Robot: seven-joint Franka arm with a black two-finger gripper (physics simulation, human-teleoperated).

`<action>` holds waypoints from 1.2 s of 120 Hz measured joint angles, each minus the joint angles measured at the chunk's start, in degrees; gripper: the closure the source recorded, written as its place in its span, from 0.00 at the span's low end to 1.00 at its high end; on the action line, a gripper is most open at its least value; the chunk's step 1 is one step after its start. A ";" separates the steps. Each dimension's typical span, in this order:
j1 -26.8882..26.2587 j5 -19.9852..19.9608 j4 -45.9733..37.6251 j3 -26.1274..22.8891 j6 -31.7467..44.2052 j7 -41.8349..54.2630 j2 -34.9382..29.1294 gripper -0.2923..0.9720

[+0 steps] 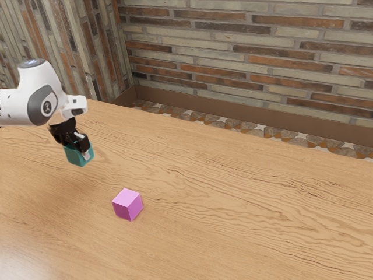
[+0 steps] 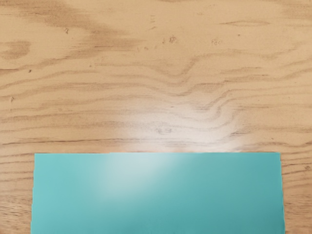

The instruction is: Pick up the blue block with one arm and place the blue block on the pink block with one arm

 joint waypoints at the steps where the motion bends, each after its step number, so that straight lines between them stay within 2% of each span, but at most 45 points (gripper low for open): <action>1: -0.21 0.00 -0.33 -0.08 0.00 -0.41 -0.38 0.50; 12: -2.65 0.05 -2.01 -1.07 -0.01 -4.91 -2.25 0.50; 49: -9.19 0.01 -4.20 -3.89 -0.06 -18.40 -2.43 0.50; 87: -7.72 0.95 -5.29 -7.09 1.39 -27.92 0.02 0.50; 106: -7.85 3.59 -5.29 -7.72 2.90 -29.89 1.20 0.50; 144: -7.65 4.67 -5.44 -8.15 4.58 -32.16 2.31 0.50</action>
